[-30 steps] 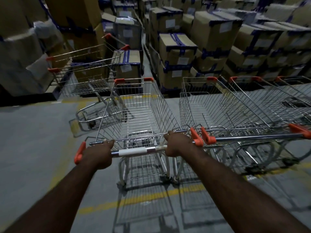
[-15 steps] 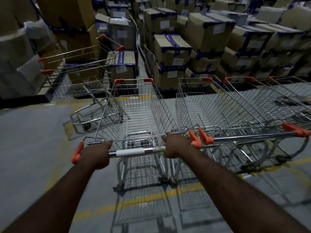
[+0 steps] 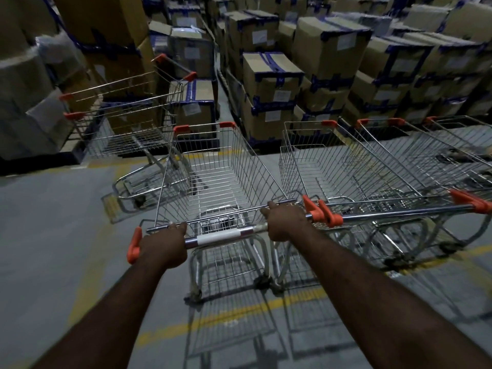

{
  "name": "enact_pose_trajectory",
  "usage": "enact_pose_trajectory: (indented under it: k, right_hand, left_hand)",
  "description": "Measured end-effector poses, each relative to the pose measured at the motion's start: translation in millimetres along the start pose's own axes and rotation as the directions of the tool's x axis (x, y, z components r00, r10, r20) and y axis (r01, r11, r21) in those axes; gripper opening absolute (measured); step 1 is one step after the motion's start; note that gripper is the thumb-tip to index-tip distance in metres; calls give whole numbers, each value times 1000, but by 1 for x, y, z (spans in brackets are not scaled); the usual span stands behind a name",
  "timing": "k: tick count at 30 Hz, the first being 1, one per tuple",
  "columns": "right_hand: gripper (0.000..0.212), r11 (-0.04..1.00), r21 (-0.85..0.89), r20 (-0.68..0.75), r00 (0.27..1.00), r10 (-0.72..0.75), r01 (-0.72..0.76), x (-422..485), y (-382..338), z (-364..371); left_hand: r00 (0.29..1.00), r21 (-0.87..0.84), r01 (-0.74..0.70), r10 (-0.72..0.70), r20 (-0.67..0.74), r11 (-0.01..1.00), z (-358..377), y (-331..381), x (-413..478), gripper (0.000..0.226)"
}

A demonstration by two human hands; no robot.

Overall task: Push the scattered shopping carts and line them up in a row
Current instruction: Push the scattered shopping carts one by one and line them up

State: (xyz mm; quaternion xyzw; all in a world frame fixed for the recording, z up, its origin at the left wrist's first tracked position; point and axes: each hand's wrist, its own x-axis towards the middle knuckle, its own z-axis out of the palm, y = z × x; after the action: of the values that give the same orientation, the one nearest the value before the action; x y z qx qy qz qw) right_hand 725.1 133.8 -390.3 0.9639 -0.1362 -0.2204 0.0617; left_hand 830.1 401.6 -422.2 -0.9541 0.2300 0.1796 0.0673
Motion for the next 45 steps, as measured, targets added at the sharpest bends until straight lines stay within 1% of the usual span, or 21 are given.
enact_pose_trajectory:
  k: [4, 8, 12, 16, 19, 27, 32, 36, 40, 42, 45]
  right_hand:
    - [77, 1000, -10, -9, 1000, -6, 5, 0, 2, 0]
    - [78, 1000, -29, 17, 1000, 11, -11, -3, -1, 2]
    - [78, 1000, -8, 28, 999, 22, -22, -8, -7, 5]
    - [73, 999, 17, 17, 999, 40, -40, -18, -13, 13]
    - [72, 999, 18, 3, 999, 45, -45, -22, -15, 20]
    - [72, 999, 29, 24, 999, 41, -42, -26, -10, 15]
    - [75, 998, 36, 9, 999, 41, -42, -26, -19, 18]
    - [73, 998, 63, -24, 999, 26, -25, -25, -19, 20]
    - [80, 992, 124, -63, 998, -3, 11, -24, -7, 22]
    - [85, 994, 102, -130, 991, -17, 30, -28, 3, 27]
    - [85, 1000, -12, -271, 962, -8, 5, -36, 32, 38]
  left_hand:
    - [1000, 2, 8, -8, 10, 1000, 1, 3, -2, 78]
    - [1000, 17, -2, 2, 1, 1000, 3, 1, -5, 78]
    - [1000, 44, -8, 8, 6, 999, 2, -2, -9, 79]
    - [1000, 74, -28, 29, -10, 997, 3, -8, -12, 78]
    - [999, 94, -32, 33, -9, 995, 5, -9, -13, 77]
    - [1000, 66, -24, 24, 2, 998, 6, -2, -18, 79]
    - [1000, 62, -21, 22, -12, 998, 5, -15, -14, 81]
    - [1000, 69, -11, 11, -3, 998, 0, -14, -16, 80]
    - [1000, 73, -1, 2, -15, 997, -2, -8, -16, 78]
    - [1000, 76, 5, -3, -16, 997, -2, -8, -16, 78]
    - [1000, 61, 14, -12, -21, 998, -4, -9, -16, 78]
